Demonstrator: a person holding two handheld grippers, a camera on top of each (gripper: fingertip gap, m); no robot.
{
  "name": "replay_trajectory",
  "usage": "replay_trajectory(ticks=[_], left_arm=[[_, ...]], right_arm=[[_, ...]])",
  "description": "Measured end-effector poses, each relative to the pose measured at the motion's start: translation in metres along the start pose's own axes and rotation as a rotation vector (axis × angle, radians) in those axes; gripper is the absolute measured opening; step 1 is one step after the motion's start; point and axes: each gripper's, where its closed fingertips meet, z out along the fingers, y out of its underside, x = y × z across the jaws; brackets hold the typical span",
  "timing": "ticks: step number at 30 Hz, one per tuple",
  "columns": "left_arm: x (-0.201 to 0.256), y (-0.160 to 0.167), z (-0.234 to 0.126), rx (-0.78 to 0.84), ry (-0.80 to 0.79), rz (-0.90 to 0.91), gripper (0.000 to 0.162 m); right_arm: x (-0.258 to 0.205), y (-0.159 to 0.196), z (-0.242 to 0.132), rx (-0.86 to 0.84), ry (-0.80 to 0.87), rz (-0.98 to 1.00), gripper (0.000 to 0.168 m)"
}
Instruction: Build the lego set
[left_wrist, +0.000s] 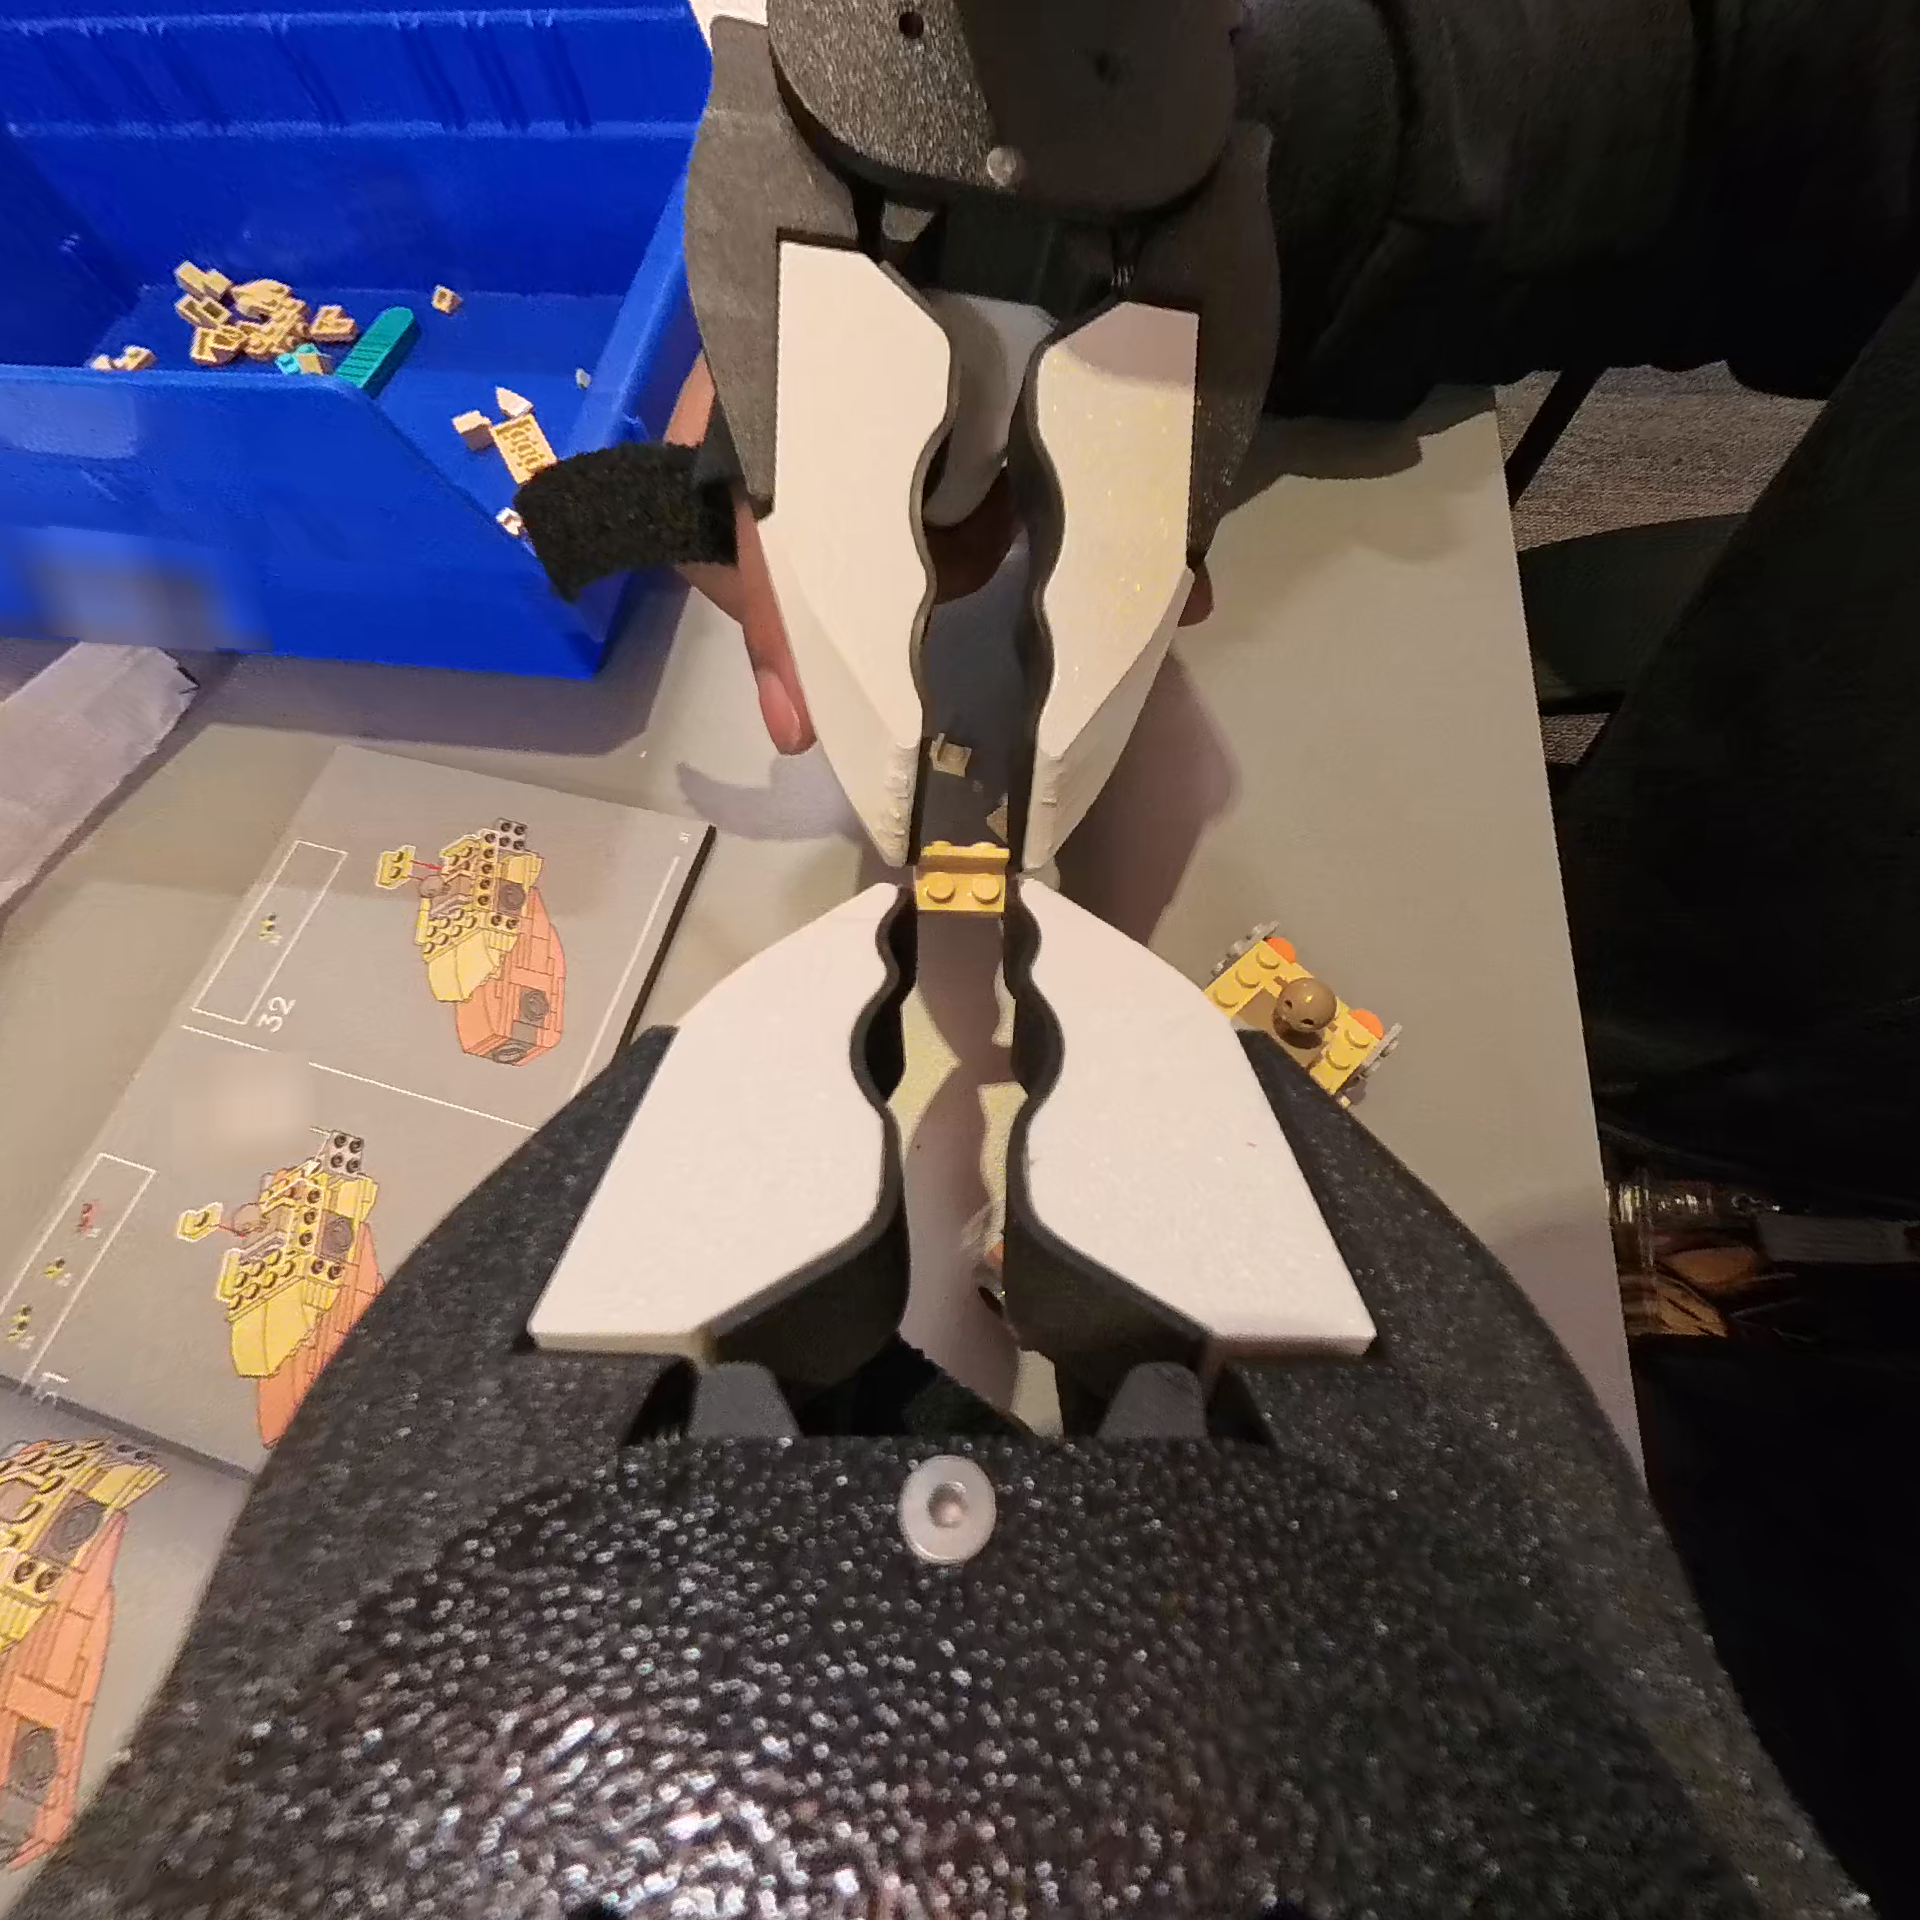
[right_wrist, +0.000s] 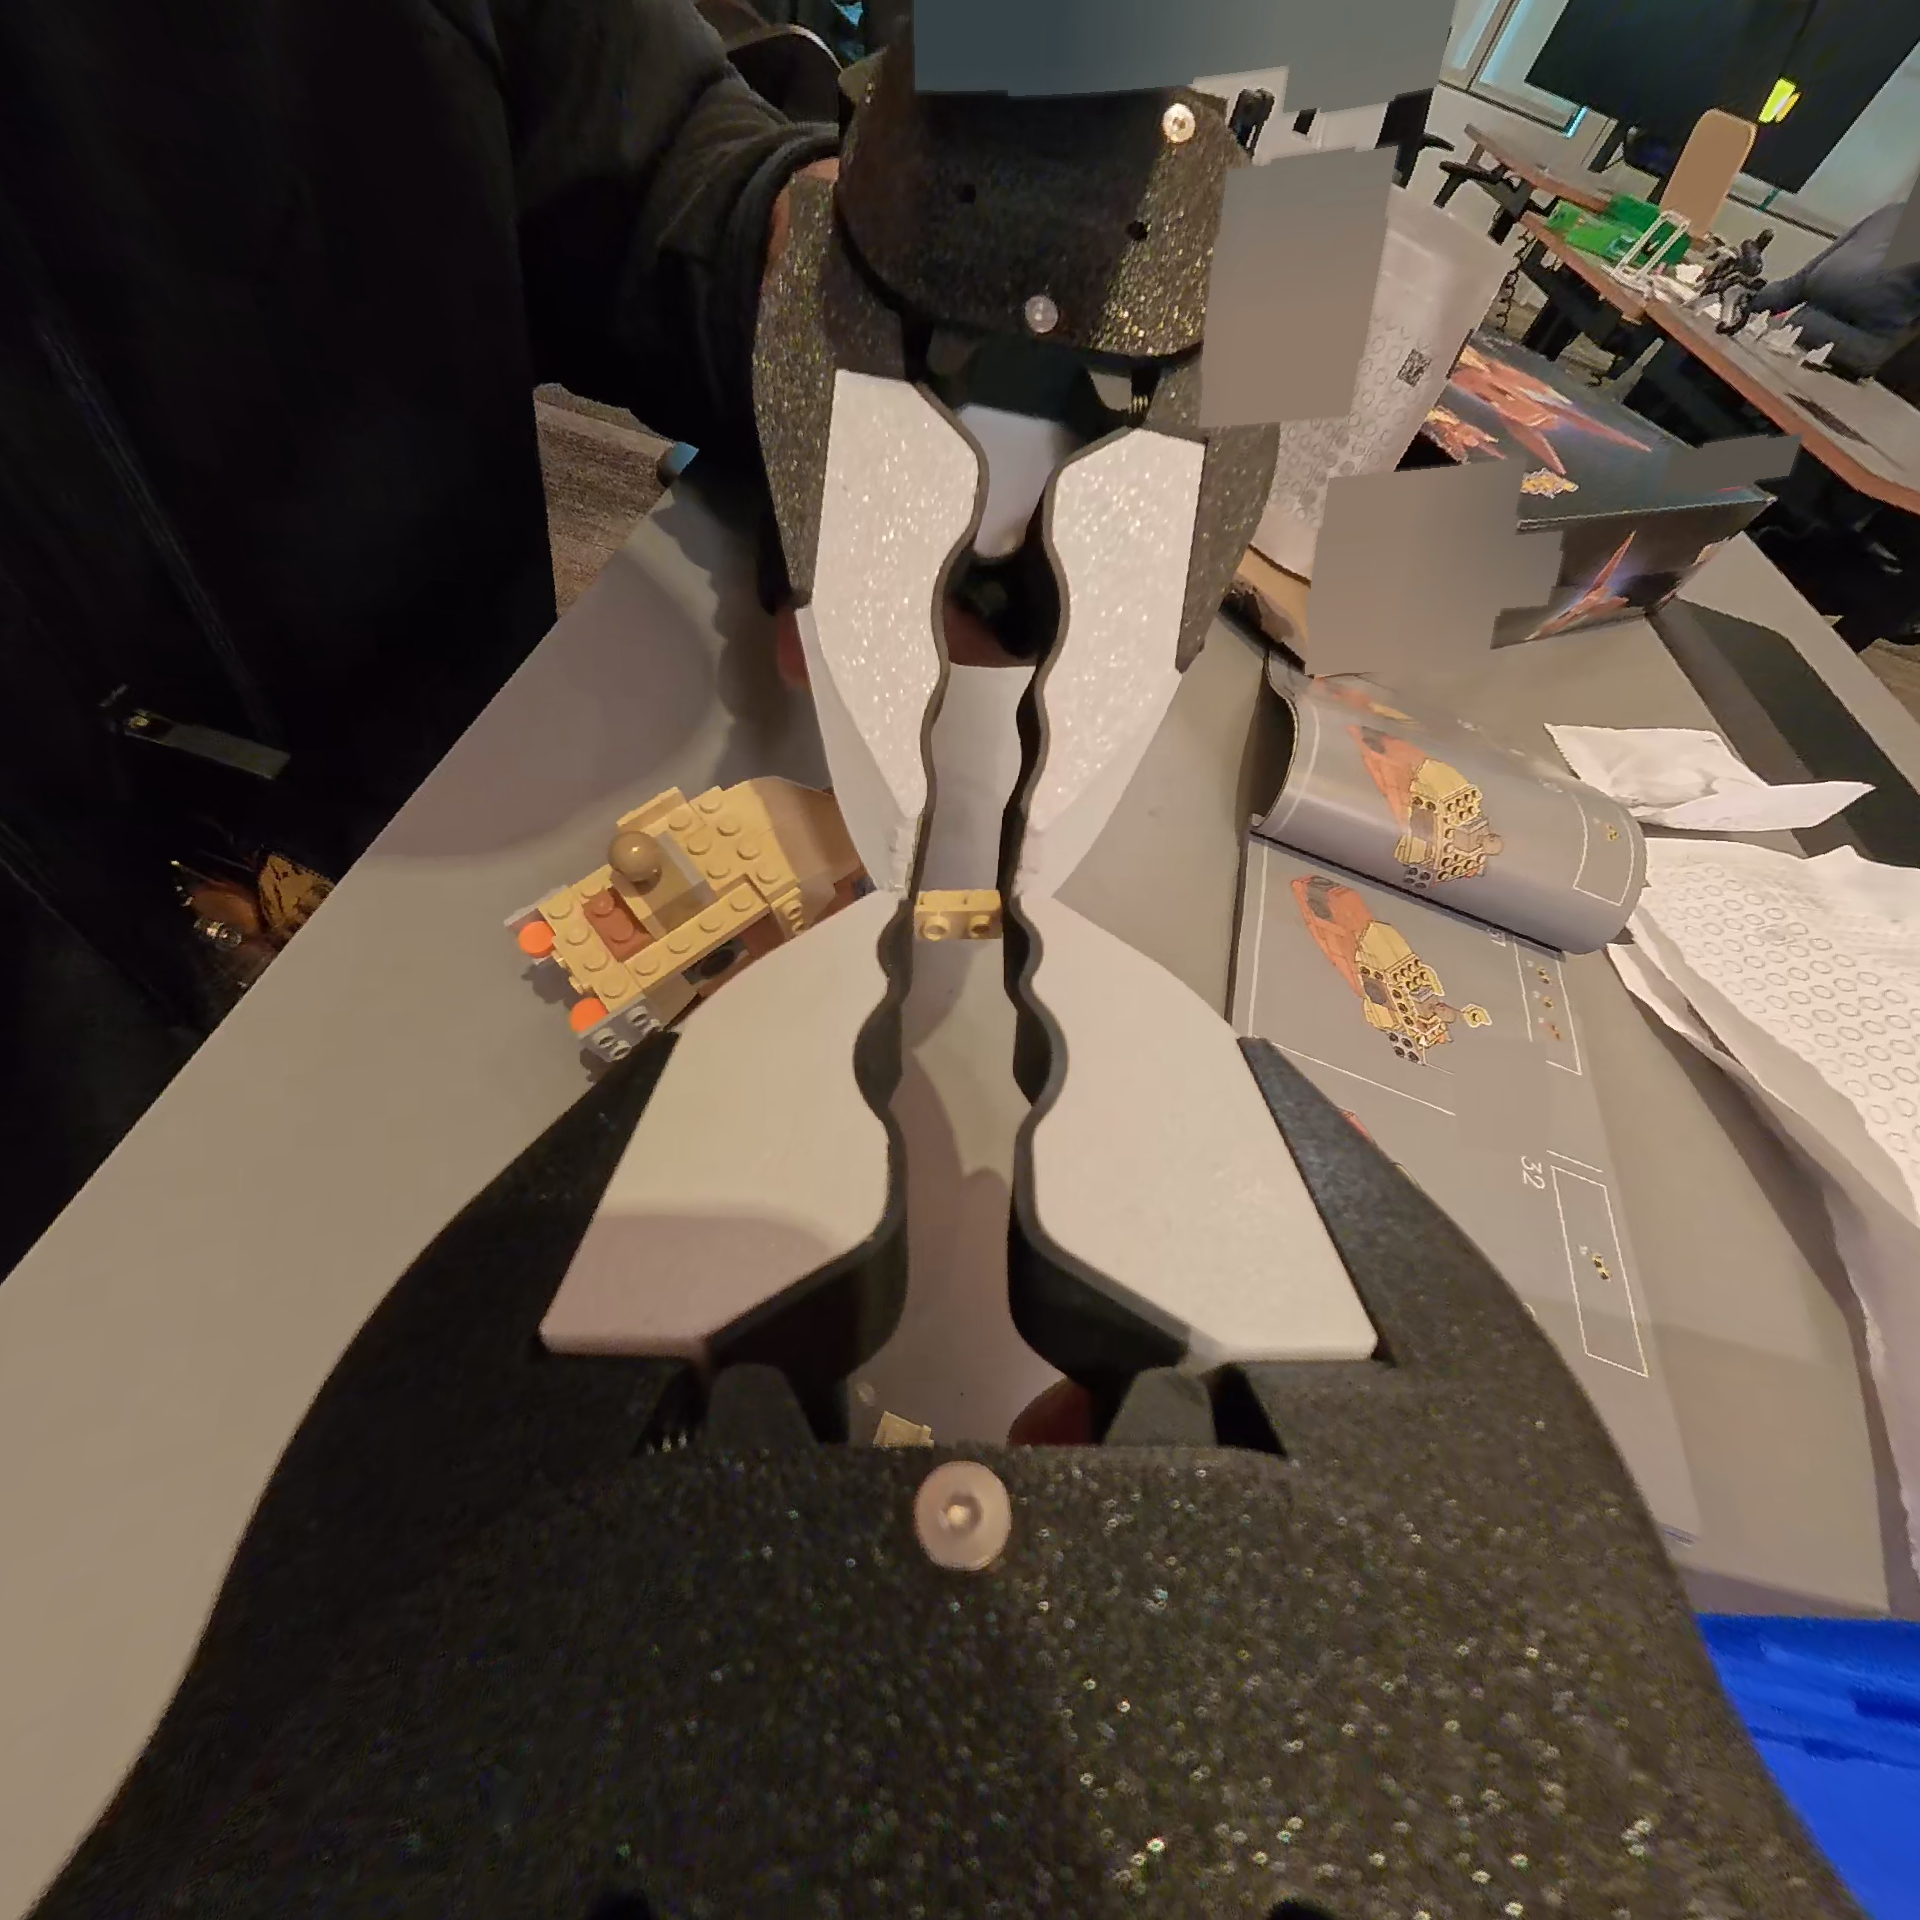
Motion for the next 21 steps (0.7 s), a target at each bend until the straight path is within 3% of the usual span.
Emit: replay_trajectory(ticks=[13,21], left_arm=[[0.002,-0.002,-0.001,0.003,0.013,0.003,0.016],[0.008,-0.004,-0.014,0.041,0.069,0.144,0.044]], right_arm=[[0.000,-0.002,-0.001,0.017,-0.011,0.004,0.016],[0.002,-0.010,-0.007,0.061,-0.005,0.009,0.016]])
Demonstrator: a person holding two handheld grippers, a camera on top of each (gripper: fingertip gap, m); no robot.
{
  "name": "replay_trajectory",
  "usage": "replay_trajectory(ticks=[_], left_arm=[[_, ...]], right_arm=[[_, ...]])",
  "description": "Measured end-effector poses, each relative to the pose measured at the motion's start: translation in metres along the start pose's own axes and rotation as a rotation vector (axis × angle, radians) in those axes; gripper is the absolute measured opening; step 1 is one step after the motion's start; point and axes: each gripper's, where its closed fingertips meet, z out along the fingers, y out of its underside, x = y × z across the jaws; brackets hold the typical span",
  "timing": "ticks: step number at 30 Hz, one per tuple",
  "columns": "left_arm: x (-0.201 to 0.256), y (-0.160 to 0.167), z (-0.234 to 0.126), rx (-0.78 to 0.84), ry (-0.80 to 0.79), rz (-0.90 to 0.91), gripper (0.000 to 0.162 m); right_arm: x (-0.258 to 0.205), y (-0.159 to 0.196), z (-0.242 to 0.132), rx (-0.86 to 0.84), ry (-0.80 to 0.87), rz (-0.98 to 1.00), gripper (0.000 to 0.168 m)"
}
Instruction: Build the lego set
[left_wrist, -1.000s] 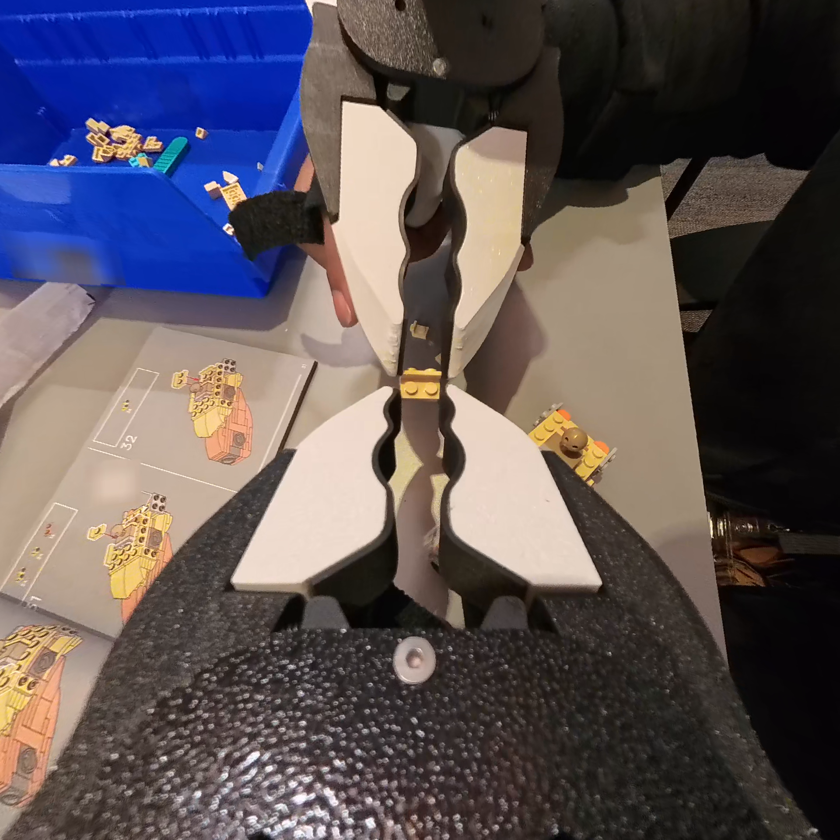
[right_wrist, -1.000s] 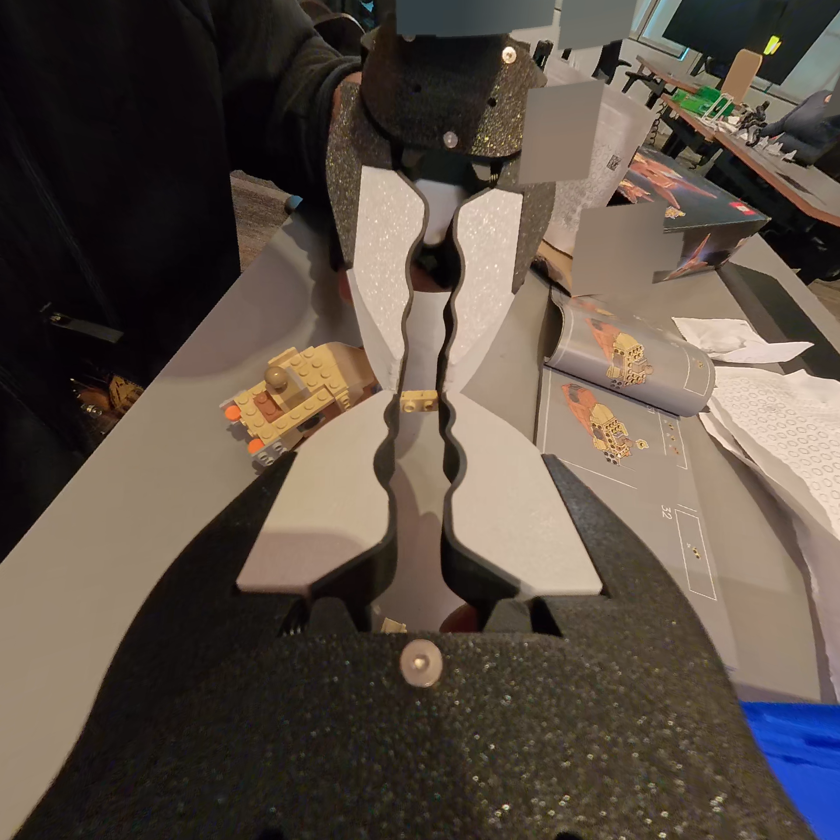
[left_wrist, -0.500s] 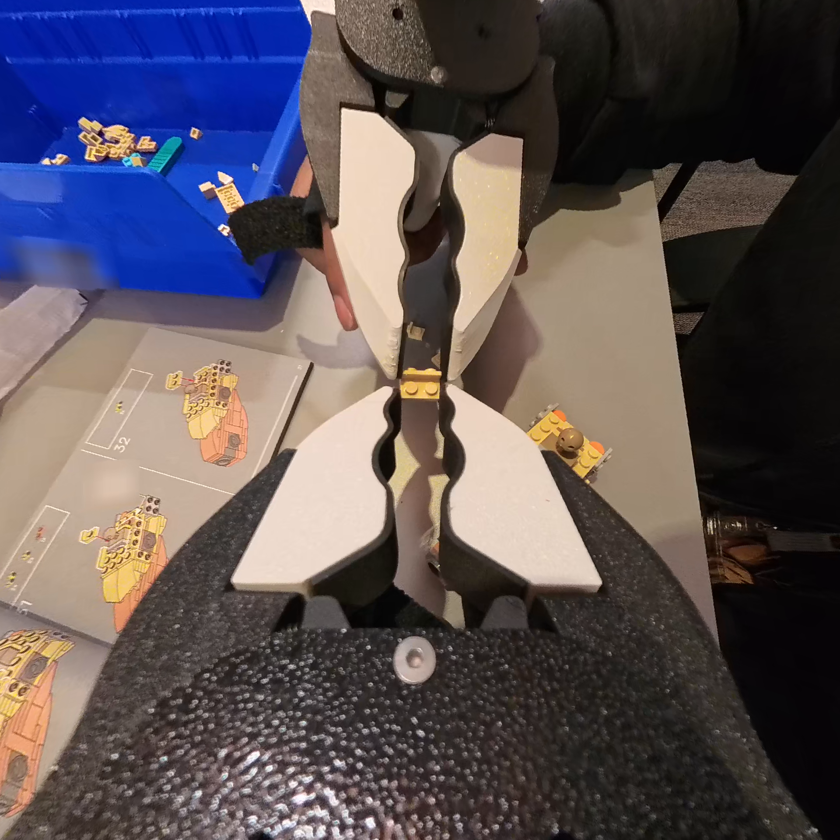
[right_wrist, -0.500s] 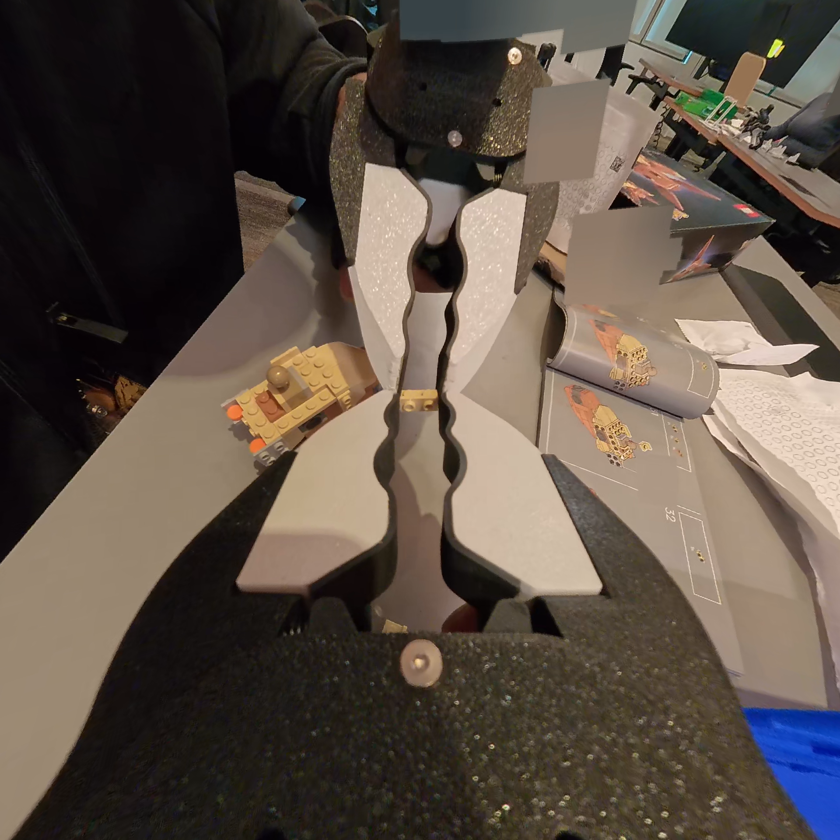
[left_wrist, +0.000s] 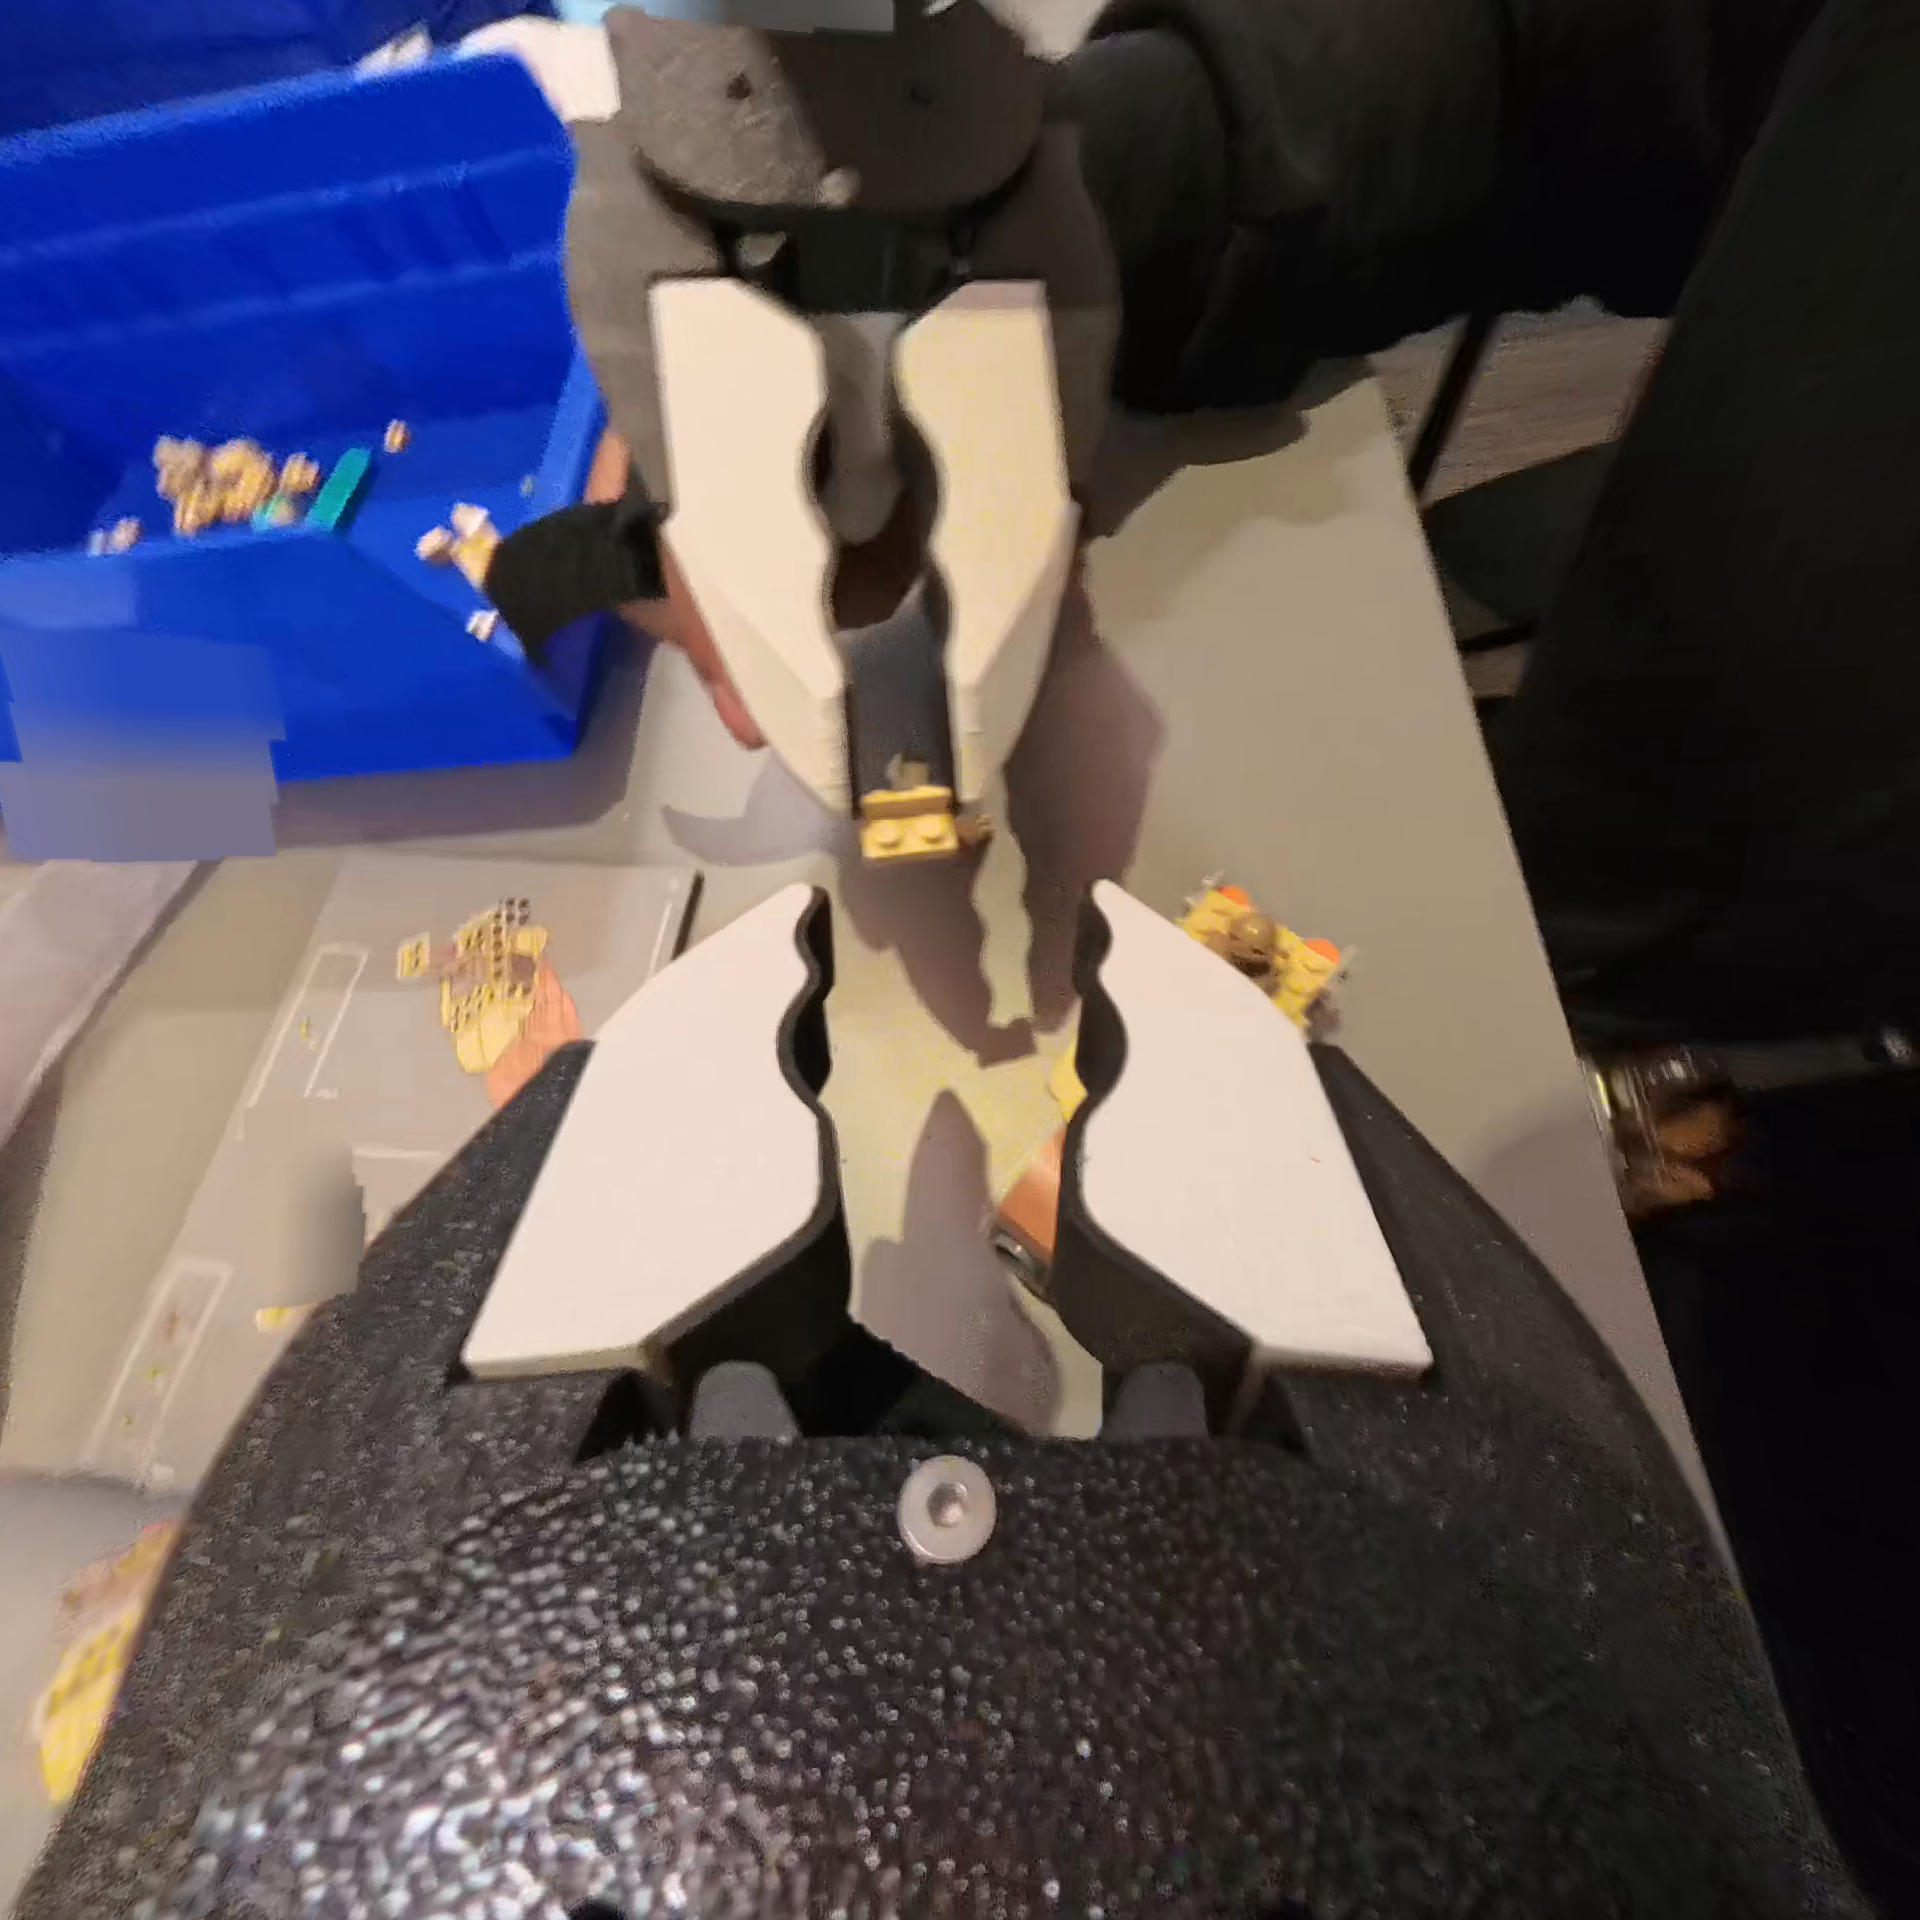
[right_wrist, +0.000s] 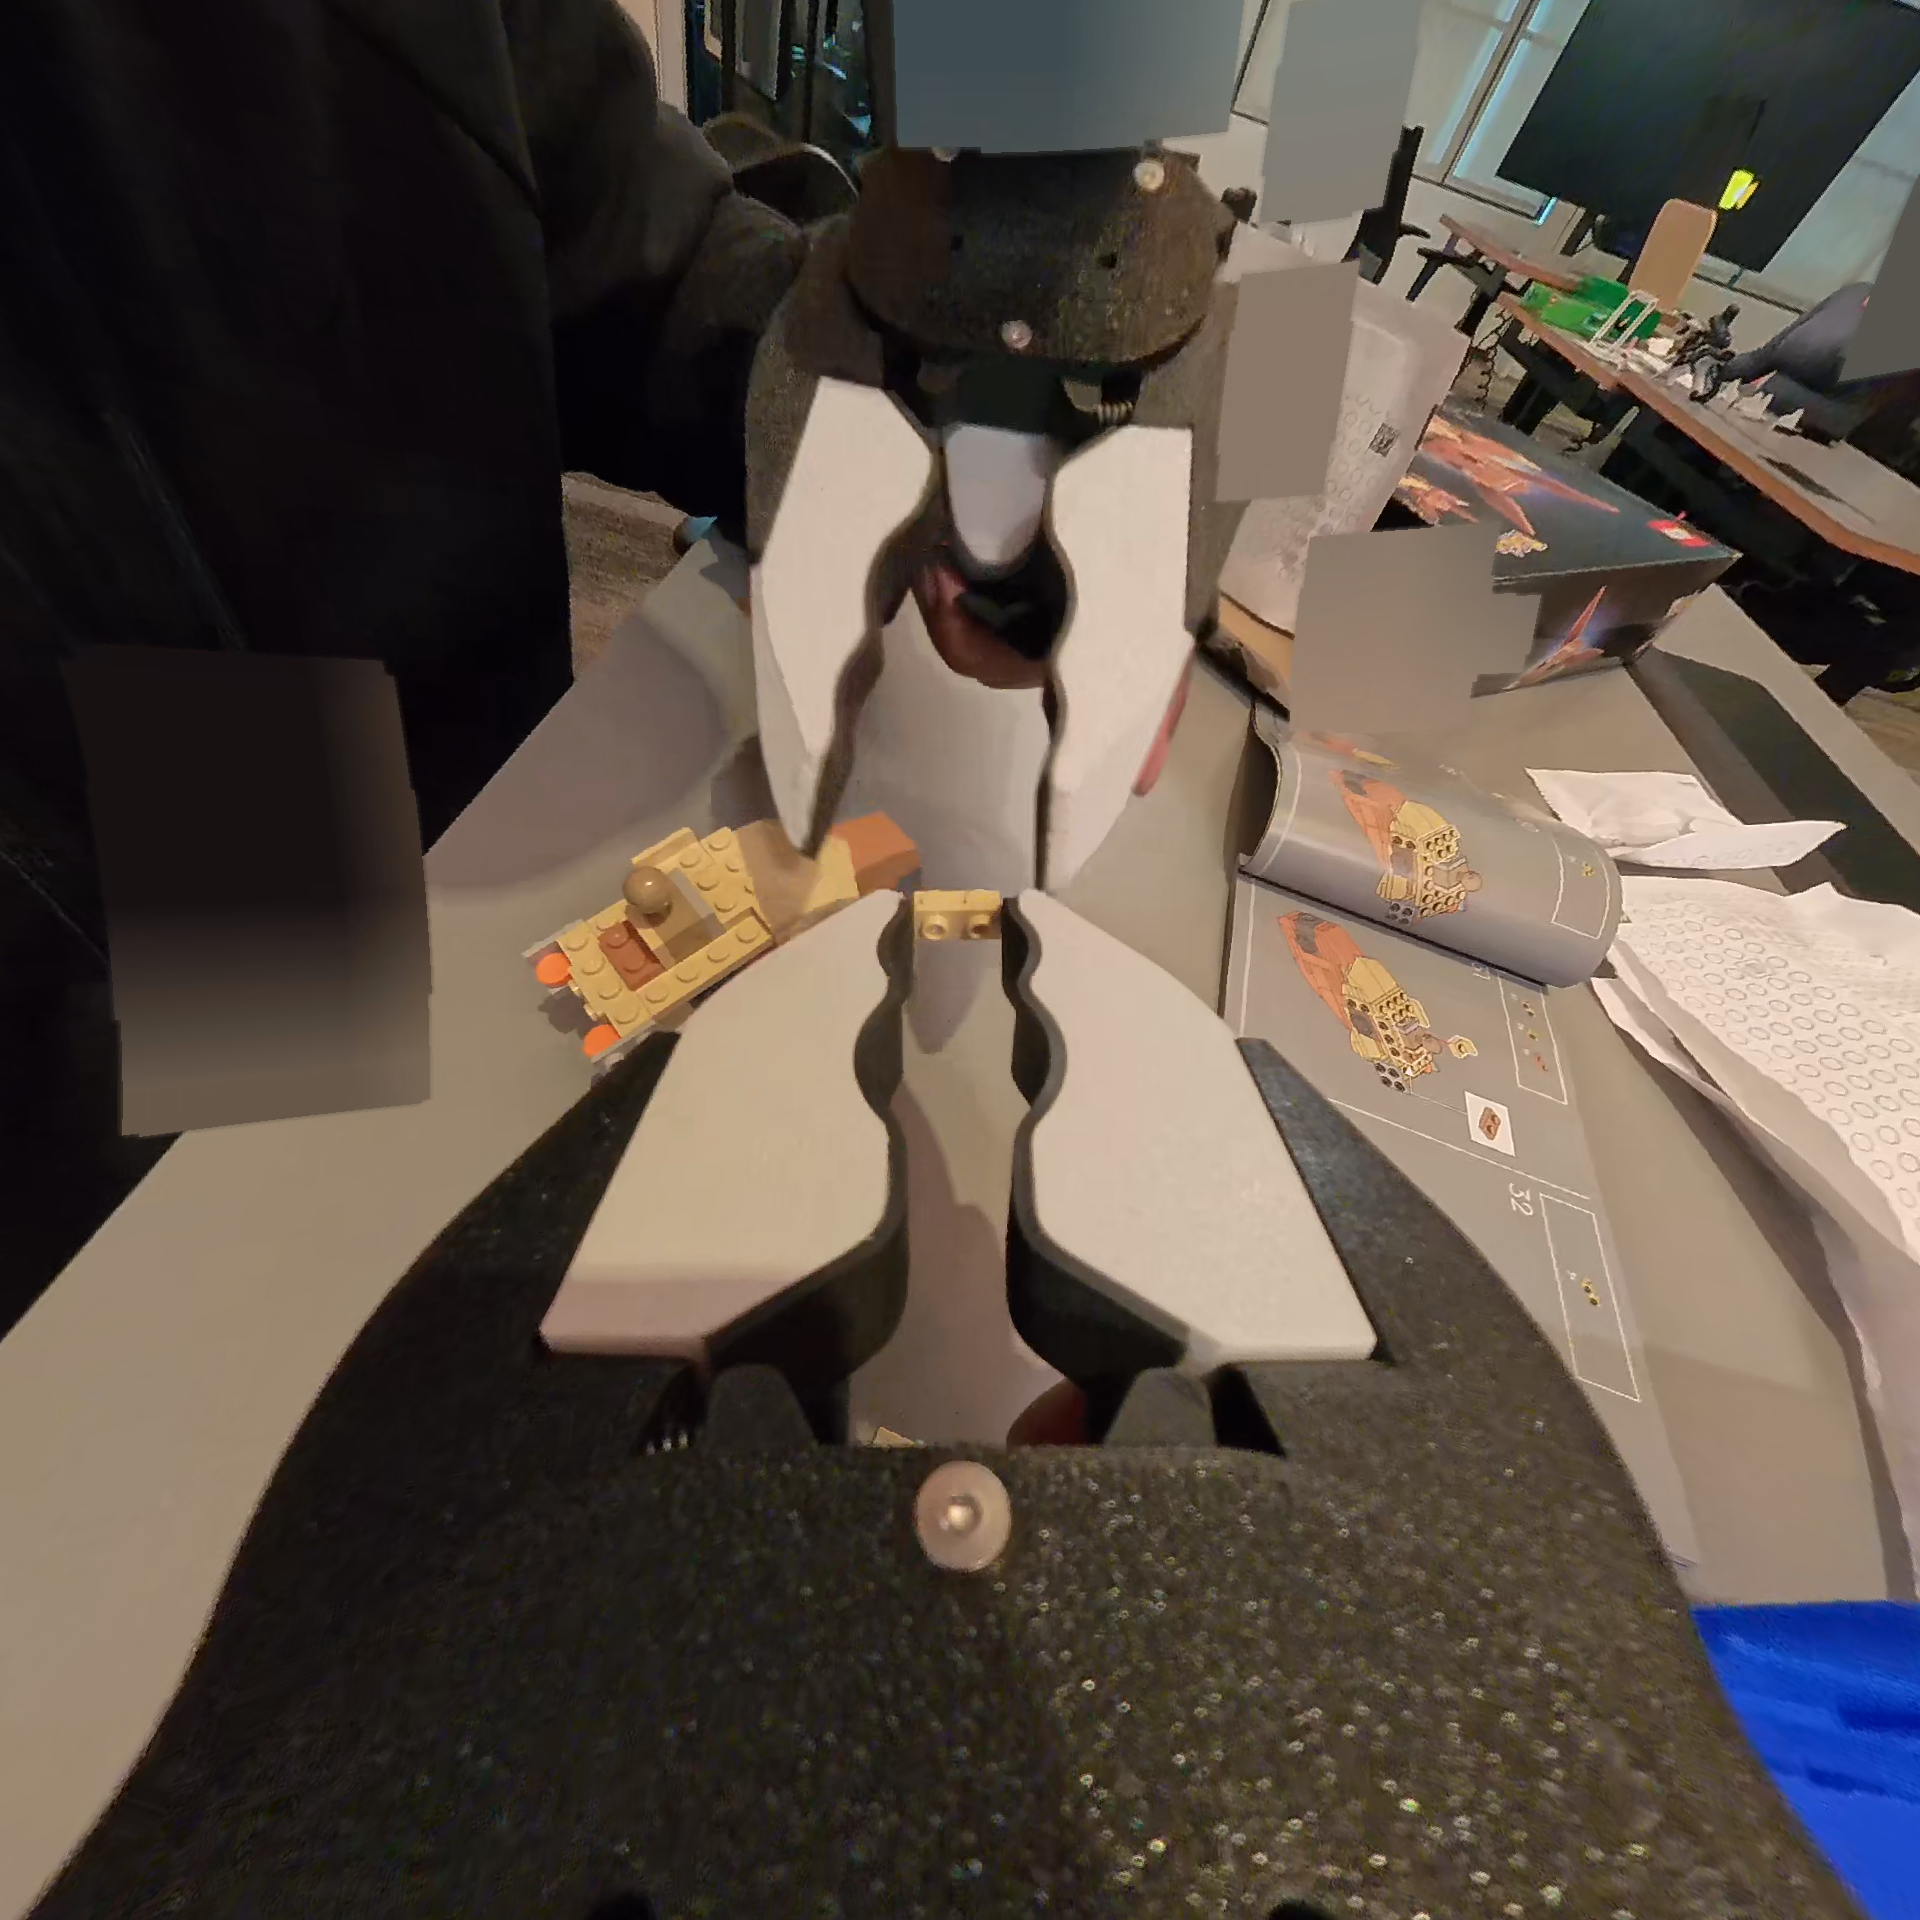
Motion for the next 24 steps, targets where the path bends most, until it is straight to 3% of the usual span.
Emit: replay_trajectory(ticks=[6,11,24], left_arm=[[0.021,0.034,-0.027,0.105,0.170,0.296,0.045],[0.029,0.059,-0.016,0.043,0.284,0.301,0.052],[0.032,0.070,0.011,-0.029,0.436,0.286,0.045]], right_arm=[[-0.003,0.001,0.000,0.014,-0.021,0.014,0.015],[-0.006,0.003,0.004,0.007,-0.037,0.019,0.015],[-0.015,0.004,0.009,-0.016,-0.069,0.010,0.016]])
